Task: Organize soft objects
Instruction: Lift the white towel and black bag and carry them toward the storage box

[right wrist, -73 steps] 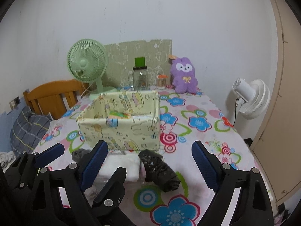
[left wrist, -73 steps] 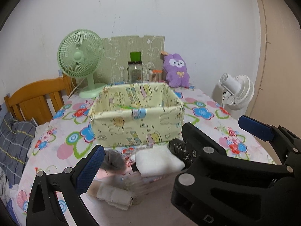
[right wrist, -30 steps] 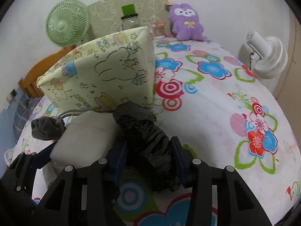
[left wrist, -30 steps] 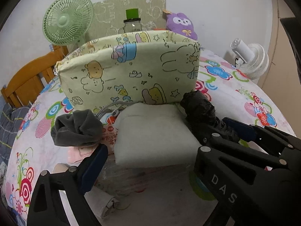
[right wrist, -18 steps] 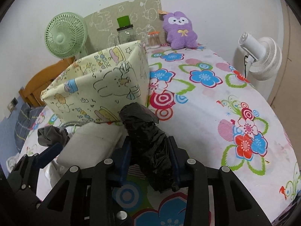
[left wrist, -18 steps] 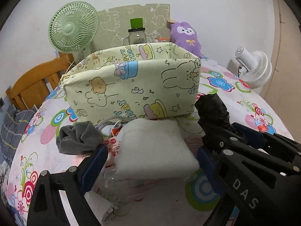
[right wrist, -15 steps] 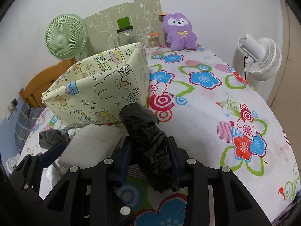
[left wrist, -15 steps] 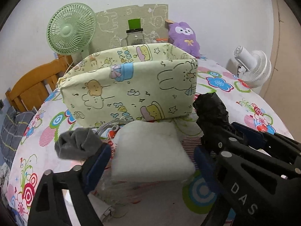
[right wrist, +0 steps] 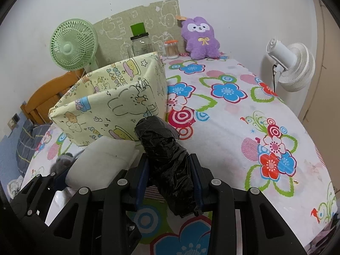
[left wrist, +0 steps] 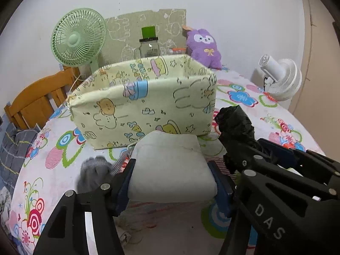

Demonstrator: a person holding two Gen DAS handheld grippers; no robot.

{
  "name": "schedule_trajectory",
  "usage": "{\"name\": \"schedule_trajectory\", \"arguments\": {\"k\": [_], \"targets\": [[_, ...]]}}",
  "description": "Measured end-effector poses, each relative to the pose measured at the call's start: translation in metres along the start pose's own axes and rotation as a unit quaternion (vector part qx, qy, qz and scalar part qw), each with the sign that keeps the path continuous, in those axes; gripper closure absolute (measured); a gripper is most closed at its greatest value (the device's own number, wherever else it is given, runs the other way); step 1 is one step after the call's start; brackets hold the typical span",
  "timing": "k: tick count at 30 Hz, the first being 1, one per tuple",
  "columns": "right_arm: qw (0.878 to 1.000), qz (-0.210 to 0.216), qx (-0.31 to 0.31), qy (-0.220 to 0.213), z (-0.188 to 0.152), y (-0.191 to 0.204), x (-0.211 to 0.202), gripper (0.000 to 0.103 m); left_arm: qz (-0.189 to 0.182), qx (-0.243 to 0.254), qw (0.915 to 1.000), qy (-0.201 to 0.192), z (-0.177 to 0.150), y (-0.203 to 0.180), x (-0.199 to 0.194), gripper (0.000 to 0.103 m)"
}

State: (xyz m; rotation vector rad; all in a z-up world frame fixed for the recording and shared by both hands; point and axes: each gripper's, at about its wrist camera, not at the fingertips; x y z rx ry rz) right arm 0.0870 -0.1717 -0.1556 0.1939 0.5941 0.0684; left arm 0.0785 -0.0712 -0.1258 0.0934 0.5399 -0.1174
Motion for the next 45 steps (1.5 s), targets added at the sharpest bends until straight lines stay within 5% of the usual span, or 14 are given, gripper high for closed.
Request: {"name": "schedule_trajectory", "arguments": {"k": [17, 45], "targets": [[0.999, 0.013, -0.006, -0.049, 0.018, 0.019, -0.054, 0.063, 0.0, -0.016, 0.999, -0.042, 0.021, 0.006, -0.054, 0.036], [0.996, 0.01, -0.018, -0.086, 0.081, 0.045, -0.076, 0.063, -0.021, -0.023, 0.9968, -0.074, 0.083, 0.026, -0.07, 0.036]]}}
Point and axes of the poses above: each gripper's, at about its wrist camera, not at the fingertips, and x roughly the way its jaws point, y to its left, z to its top, and after that the axes turned 10 degrees about -y, right-handed
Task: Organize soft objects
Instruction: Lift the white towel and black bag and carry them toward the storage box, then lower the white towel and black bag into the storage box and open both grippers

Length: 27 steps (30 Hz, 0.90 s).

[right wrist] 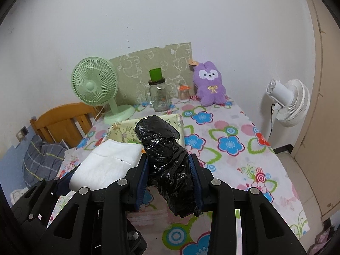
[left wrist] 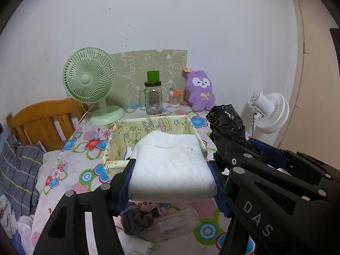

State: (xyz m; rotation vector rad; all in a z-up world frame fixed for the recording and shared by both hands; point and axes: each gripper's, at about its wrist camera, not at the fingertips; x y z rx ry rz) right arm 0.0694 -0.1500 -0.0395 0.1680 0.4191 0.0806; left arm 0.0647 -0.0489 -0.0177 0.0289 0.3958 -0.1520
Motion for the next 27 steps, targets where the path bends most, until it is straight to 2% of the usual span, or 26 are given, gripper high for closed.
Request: {"name": "schedule_trajectory", "arguments": {"k": [15, 27], "targets": [[1.0, 0.003, -0.012, -0.018, 0.024, 0.016, 0.005, 0.063, 0.003, -0.004, 0.9999, -0.012, 0.023, 0.016, 0.005, 0.036], [1.0, 0.004, -0.015, -0.022, 0.037, 0.019, 0.032, 0.063, 0.013, -0.001, 0.9997, -0.02, 0.033, 0.025, 0.028, 0.036]]}}
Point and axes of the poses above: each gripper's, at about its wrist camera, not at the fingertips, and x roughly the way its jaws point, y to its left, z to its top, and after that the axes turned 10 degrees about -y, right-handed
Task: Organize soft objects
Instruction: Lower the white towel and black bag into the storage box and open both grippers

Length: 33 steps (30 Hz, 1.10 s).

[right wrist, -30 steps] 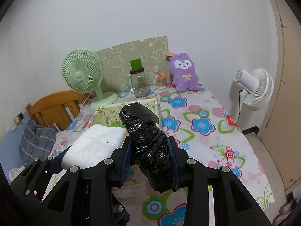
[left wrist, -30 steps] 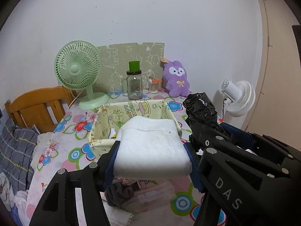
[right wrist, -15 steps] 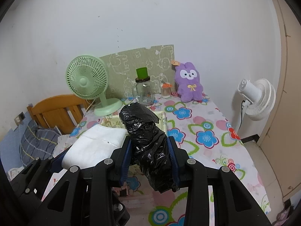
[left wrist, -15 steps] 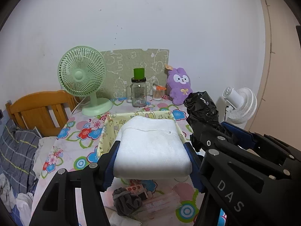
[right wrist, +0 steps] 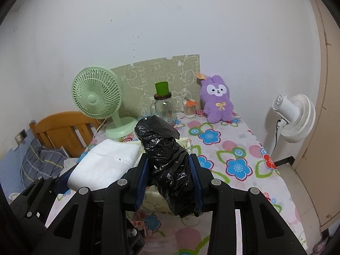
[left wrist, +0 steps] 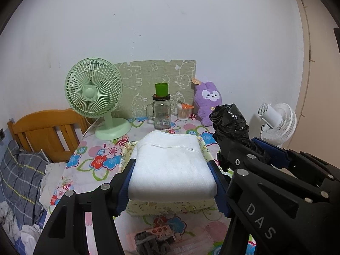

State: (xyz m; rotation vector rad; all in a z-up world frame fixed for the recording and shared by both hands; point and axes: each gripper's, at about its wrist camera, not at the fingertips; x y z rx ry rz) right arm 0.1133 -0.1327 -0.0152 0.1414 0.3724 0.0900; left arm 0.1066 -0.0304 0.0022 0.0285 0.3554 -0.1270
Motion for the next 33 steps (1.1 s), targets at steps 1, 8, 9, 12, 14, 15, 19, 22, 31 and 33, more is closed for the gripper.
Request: {"name": "schedule_trajectory", "arguments": {"k": [1, 8, 9, 12, 14, 15, 19, 22, 31, 33], "targets": [[1.0, 0.0, 0.0, 0.0, 0.001, 0.0, 0.002, 0.063, 0.001, -0.001, 1.0, 0.0, 0.0, 0.001, 0.002, 0.036], [1.0, 0.007, -0.004, 0.008, 0.004, 0.004, 0.026, 0.063, 0.009, -0.005, 0.9999, 0.007, 0.002, 0.008, 0.02, 0.036], [1.0, 0.009, -0.003, 0.011, 0.004, 0.004, 0.03, 0.063, 0.01, -0.005, 0.9999, 0.009, 0.002, 0.009, 0.023, 0.036], [1.0, 0.011, 0.0, 0.015, 0.003, 0.005, 0.04, 0.063, 0.013, -0.004, 0.9998, 0.013, 0.002, 0.011, 0.032, 0.036], [1.0, 0.009, -0.001, 0.018, 0.004, 0.005, 0.047, 0.063, 0.016, -0.004, 0.9998, 0.014, 0.003, 0.013, 0.038, 0.036], [1.0, 0.008, -0.001, 0.018, 0.004, 0.006, 0.05, 0.063, 0.016, -0.004, 0.9998, 0.015, 0.003, 0.014, 0.041, 0.036], [1.0, 0.006, -0.004, 0.02, 0.005, 0.007, 0.062, 0.063, 0.019, -0.009, 0.9996, 0.019, 0.003, 0.018, 0.053, 0.036], [1.0, 0.007, -0.004, 0.024, 0.004, 0.008, 0.07, 0.063, 0.02, -0.01, 0.9996, 0.02, 0.001, 0.022, 0.062, 0.036], [0.999, 0.006, 0.01, 0.047, -0.011, 0.003, 0.105, 0.063, 0.025, -0.009, 0.9989, 0.04, -0.015, 0.028, 0.094, 0.033], [0.999, 0.004, 0.009, 0.05, -0.015, 0.003, 0.11, 0.063, 0.021, -0.013, 0.9984, 0.051, -0.019, 0.03, 0.101, 0.032]]}}
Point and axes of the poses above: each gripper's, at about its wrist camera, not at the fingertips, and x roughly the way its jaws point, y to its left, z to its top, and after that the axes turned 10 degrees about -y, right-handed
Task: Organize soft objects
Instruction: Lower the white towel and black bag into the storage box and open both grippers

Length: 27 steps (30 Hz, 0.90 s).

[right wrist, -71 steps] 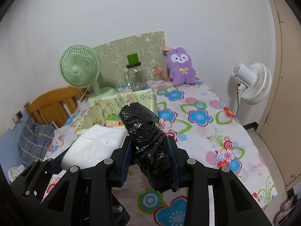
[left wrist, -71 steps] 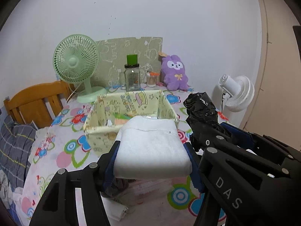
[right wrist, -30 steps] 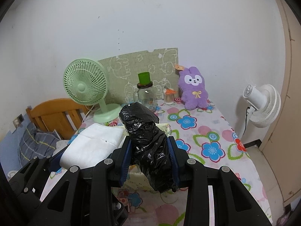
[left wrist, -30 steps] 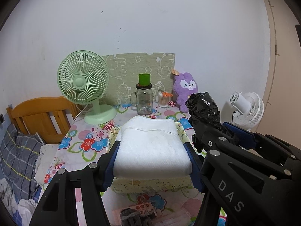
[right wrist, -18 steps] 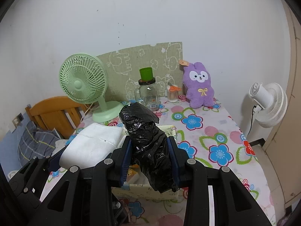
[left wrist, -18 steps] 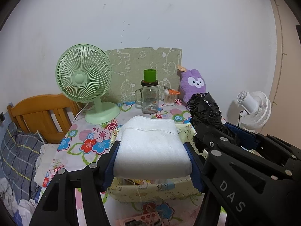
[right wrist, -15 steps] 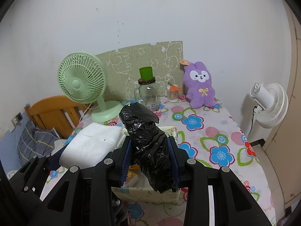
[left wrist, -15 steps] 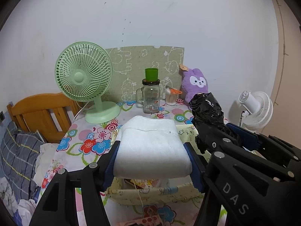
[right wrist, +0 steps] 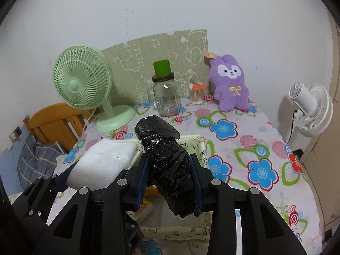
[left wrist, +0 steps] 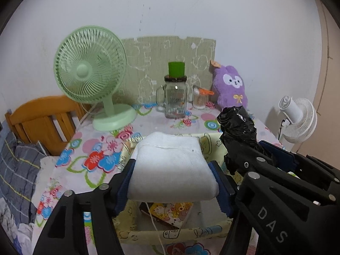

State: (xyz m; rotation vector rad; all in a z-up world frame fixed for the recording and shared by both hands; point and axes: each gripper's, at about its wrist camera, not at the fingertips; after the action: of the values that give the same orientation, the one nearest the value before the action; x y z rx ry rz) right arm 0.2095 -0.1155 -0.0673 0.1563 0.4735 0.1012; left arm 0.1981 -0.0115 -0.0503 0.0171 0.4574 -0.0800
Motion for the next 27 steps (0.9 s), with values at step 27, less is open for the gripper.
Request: {"name": "schedule_trajectory", "arguments": {"k": [27], "targets": [[0.999, 0.005, 0.02, 0.033, -0.021, 0.0, 0.052, 0.058, 0.03, 0.015, 0.999, 0.029, -0.017, 0.004, 0.027, 0.008]]}}
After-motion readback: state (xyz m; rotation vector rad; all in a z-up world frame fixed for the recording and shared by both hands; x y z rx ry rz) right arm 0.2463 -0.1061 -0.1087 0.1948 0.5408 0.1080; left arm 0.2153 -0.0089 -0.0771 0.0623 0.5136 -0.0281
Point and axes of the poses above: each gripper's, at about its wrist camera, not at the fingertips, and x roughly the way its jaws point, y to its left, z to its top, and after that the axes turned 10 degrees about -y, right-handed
